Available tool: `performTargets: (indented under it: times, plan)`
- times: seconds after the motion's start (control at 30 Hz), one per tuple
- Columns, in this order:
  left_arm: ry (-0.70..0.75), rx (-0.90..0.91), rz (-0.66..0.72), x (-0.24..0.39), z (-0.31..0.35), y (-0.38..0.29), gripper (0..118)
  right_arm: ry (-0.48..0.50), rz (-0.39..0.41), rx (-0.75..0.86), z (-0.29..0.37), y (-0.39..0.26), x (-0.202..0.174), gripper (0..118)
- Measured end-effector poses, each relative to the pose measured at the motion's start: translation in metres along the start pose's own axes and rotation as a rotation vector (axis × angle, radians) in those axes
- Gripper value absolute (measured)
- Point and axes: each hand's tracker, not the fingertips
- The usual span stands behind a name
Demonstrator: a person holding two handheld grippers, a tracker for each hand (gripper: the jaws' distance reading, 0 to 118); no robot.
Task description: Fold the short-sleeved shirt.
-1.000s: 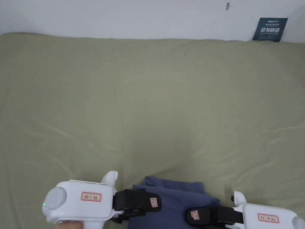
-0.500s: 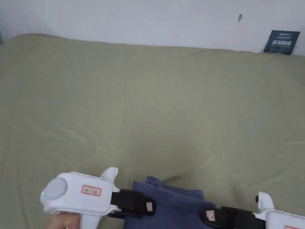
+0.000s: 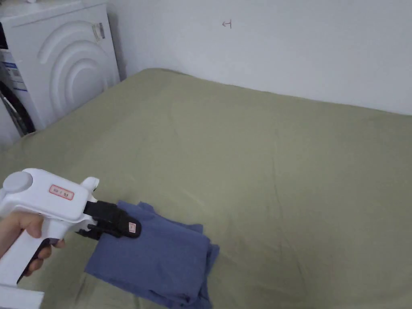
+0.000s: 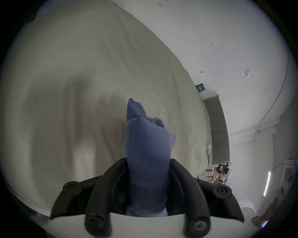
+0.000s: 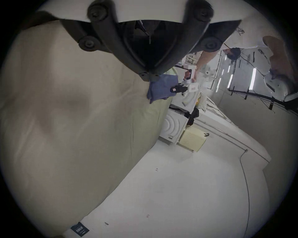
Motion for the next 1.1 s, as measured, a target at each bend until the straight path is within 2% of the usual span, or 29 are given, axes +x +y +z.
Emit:
performTargets:
  times: [0.2,0.23,0.27,0.3,0.33,0.37,0.4,0.6,0.7,0.73,0.77,0.83,0.87,0.93,0.97,1.1]
  plan:
    - [0.102,-0.072,0.042,-0.021,0.013,0.048,31,-0.029,0.000,0.007,-0.012,0.007,0.002,2]
    - [0.099,-0.090,0.012,-0.023,0.013,0.052,31,-0.031,0.003,0.006,-0.013,0.007,0.002,2]
    - [0.116,-0.107,-0.021,-0.017,0.012,0.054,41,-0.034,0.009,0.002,-0.010,0.009,0.004,2]
    - [0.127,-0.093,-0.030,-0.012,0.011,0.055,71,-0.031,0.012,-0.007,-0.010,0.010,0.007,2]
    - [0.123,-0.085,-0.029,-0.010,0.012,0.053,96,-0.032,0.010,-0.012,-0.010,0.011,0.009,2]
    - [0.131,-0.087,-0.032,-0.009,0.014,0.055,113,-0.044,0.003,-0.014,-0.010,0.011,0.010,2]
    - [0.138,-0.086,-0.035,-0.007,0.014,0.054,118,-0.046,0.004,-0.014,-0.010,0.010,0.009,2]
    - [0.292,0.052,-0.037,0.007,0.031,0.035,118,-0.014,0.016,-0.004,0.000,0.011,0.002,2]
    - [0.271,0.081,-0.044,0.029,0.031,0.018,118,-0.020,0.055,0.015,0.012,0.013,-0.010,2]
    - [0.257,0.124,-0.056,0.039,0.029,0.011,115,-0.018,0.061,0.023,0.016,0.015,-0.014,2]
    - [0.239,0.167,-0.084,0.054,0.025,0.004,100,-0.018,0.081,0.037,0.020,0.018,-0.019,2]
    - [0.162,0.226,-0.148,0.089,0.013,-0.015,3,-0.025,0.120,0.062,0.031,0.025,-0.027,2]
    - [0.170,0.260,-0.195,0.110,0.002,-0.025,0,-0.037,0.143,0.072,0.034,0.027,-0.034,2]
    - [0.108,0.309,-0.235,0.153,-0.021,-0.050,0,-0.116,0.245,0.101,0.040,0.030,-0.052,2]
    - [0.069,0.337,-0.256,0.177,-0.033,-0.063,0,-0.180,0.302,0.132,0.041,0.031,-0.062,2]
    - [0.116,0.536,-0.443,0.282,-0.087,-0.141,0,-0.444,0.551,0.288,0.036,0.029,-0.105,2]
